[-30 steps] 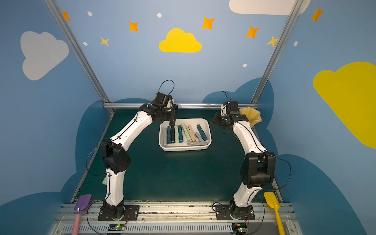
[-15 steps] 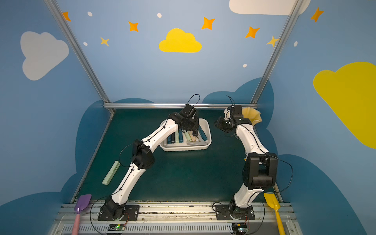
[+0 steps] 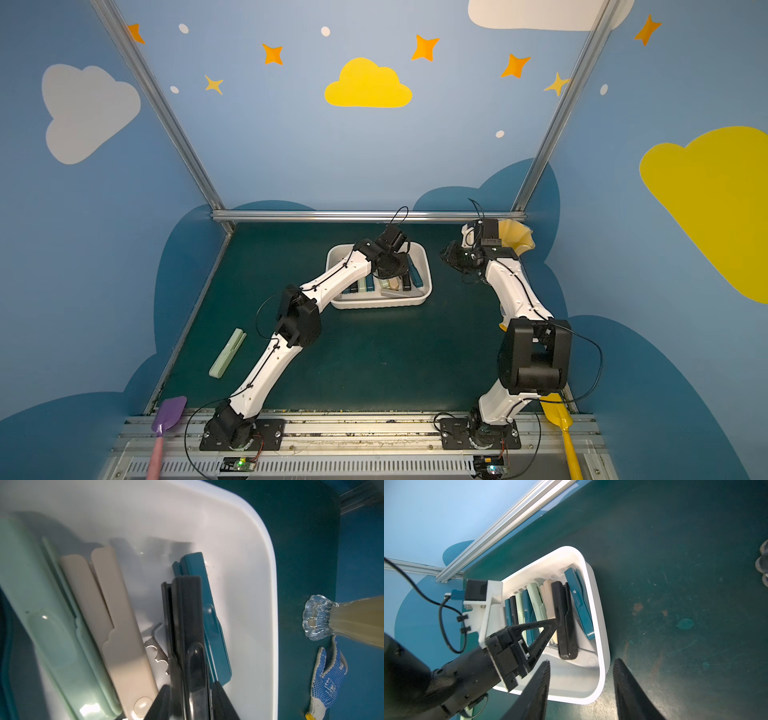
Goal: Put the pruning pliers into the storage box
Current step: Place the pruning pliers in the storage box, then pick up the pruning pliers from the center of the board.
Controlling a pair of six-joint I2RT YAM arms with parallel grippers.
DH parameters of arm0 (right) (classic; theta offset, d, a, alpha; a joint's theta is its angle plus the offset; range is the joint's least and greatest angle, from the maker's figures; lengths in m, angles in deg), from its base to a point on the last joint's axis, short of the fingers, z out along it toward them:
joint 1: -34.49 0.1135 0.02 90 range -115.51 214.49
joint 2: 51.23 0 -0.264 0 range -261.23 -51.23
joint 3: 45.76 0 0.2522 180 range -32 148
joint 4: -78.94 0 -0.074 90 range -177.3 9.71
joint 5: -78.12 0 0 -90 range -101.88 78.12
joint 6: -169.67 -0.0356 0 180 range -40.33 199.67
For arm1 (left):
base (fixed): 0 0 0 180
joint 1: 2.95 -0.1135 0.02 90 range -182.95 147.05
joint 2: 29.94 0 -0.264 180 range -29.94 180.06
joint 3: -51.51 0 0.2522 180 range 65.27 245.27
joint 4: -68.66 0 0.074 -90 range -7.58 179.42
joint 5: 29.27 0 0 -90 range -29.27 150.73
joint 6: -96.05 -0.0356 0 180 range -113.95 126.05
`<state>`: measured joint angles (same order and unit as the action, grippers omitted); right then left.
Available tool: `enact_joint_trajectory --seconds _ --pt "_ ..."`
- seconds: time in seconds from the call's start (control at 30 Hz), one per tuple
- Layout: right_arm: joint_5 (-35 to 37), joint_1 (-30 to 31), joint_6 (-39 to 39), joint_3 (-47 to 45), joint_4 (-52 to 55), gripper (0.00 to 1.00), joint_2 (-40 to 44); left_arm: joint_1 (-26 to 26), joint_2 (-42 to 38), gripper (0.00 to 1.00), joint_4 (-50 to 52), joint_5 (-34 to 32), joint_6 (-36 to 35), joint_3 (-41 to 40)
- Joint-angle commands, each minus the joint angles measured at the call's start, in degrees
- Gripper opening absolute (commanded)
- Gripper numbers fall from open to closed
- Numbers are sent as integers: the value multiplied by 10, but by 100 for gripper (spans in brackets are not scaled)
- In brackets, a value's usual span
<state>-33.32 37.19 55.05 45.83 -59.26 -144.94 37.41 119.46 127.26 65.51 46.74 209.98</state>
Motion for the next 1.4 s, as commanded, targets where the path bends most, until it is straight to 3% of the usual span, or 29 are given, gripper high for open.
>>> enact_joint_trajectory --seconds 0.0,0.23,0.53,0.6,0.87,1.07,1.23,1.37 --pt "-8 -2 -2 -7 -8 48 12 6 14 34 -13 -8 25 3" --pt "-6 -1 0 -5 -4 48 13 -2 -4 40 2 -31 -1 23" --pt "-11 5 5 15 -3 48 2 -62 -140 61 103 -122 -107 15" --pt "-12 9 7 19 -4 48 -1 -78 -196 65 109 -143 -132 -48" --pt "-5 23 13 25 2 49 -5 -196 -558 74 -41 -165 -227 -580" --pt "-8 32 13 33 -1 50 -13 -268 -809 78 -163 -214 -214 -881" --pt "-13 41 8 37 -2 51 -20 -302 -912 80 -142 -313 -147 -985" --pt "-15 45 6 32 -7 52 -21 -357 -932 80 -143 -335 -223 -993"
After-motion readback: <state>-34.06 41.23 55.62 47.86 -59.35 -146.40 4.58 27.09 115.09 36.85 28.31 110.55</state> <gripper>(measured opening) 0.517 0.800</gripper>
